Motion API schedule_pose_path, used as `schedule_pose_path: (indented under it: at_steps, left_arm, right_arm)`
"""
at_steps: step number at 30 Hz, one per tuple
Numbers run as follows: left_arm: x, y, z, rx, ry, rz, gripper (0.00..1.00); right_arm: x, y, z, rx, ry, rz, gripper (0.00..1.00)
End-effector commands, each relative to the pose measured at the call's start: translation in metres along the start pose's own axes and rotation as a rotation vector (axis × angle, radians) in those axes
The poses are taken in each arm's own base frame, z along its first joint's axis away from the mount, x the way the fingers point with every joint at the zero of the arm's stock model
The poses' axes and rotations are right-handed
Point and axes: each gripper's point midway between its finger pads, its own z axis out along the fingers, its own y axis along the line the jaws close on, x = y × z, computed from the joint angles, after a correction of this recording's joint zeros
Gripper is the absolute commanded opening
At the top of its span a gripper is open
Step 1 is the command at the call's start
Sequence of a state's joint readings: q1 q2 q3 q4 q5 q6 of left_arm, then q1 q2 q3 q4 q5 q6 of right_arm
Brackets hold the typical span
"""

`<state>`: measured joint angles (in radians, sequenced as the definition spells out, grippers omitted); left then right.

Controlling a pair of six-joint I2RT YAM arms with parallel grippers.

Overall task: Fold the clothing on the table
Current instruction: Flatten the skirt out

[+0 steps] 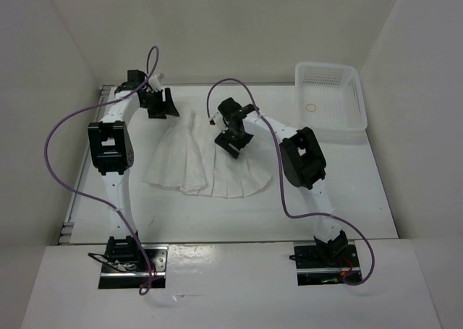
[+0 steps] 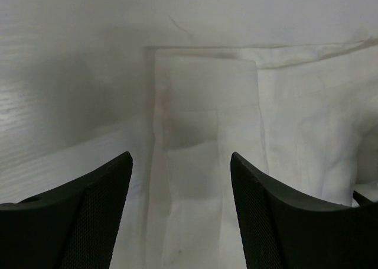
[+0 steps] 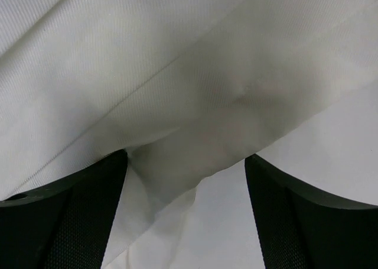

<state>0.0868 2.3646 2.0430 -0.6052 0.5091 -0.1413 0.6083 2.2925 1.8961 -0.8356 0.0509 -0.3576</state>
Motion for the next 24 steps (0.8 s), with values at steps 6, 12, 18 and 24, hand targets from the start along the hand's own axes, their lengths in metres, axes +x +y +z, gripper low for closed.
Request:
schedule_pose_path:
  at_steps: [6, 12, 18, 24]
  left_arm:
    - [-0.044, 0.007, -0.001, -0.046, -0.084, 0.045, 0.68]
    - [-0.031, -0.003, 0.019, 0.027, -0.017, 0.05, 0.46]
    - [-0.02, -0.02, 0.029, 0.06, 0.022, 0.08, 0.44]
    - [-0.061, -0.035, -0.025, -0.071, -0.095, 0.172, 0.47]
  right_arm:
    - [-0.01, -0.012, -0.027, 0.048, -0.066, -0.007, 0.87]
    - [-0.007, -0.019, -0.027, 0.07, -0.058, 0.003, 0.87]
    - [-0.009, -0.025, -0.029, 0.076, -0.065, 0.012, 0.87]
    - [-0.008, -0.033, -0.033, 0.094, -0.069, 0.014, 0.87]
